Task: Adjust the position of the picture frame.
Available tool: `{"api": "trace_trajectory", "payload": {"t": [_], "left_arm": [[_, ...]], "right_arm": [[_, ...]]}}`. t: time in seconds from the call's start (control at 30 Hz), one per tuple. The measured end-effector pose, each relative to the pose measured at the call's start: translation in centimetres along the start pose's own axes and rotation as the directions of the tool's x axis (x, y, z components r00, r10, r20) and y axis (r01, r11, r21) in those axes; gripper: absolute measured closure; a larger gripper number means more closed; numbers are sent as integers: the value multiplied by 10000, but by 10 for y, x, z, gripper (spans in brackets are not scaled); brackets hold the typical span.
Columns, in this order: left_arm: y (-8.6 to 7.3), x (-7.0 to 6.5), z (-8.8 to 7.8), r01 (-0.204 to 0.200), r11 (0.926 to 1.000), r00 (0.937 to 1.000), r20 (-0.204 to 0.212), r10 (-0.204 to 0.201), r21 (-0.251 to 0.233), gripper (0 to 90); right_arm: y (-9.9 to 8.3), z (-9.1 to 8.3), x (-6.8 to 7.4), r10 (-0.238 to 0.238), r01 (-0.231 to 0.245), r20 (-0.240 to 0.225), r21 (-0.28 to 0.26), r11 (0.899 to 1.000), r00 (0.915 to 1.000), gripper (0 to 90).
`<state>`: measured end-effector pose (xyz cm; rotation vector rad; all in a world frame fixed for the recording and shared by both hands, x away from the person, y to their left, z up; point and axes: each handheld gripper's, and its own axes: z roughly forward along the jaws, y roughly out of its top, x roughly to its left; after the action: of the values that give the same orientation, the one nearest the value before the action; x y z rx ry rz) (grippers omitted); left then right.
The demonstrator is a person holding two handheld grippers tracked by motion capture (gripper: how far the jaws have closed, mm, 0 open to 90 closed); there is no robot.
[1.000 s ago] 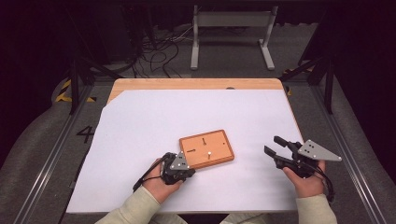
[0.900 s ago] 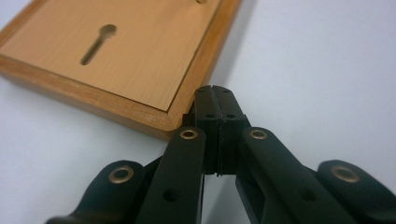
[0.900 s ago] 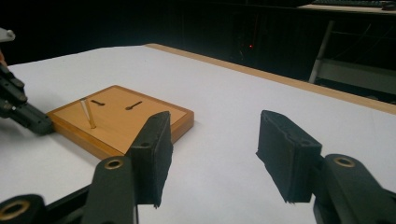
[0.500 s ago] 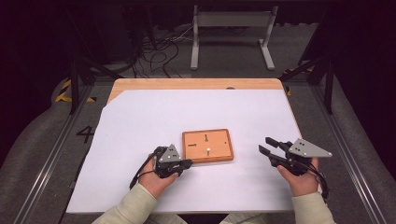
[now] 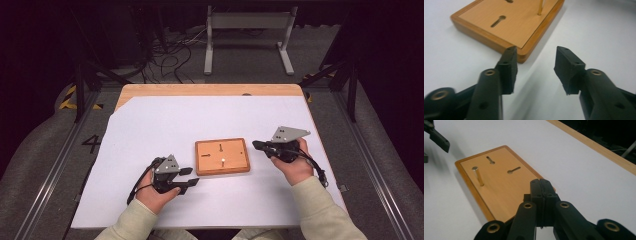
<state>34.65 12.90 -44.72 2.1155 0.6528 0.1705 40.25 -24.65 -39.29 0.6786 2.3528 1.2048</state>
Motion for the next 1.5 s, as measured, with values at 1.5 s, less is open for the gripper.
{"api": "trace_trajectory", "payload": {"t": [1.5], "left_arm": [[-13,23,-22,678,9974,9951,-709,-694,-237,378]], "right_arm": [[1,69,-29,941,-946,109,1579,9829,9955,722]]}}
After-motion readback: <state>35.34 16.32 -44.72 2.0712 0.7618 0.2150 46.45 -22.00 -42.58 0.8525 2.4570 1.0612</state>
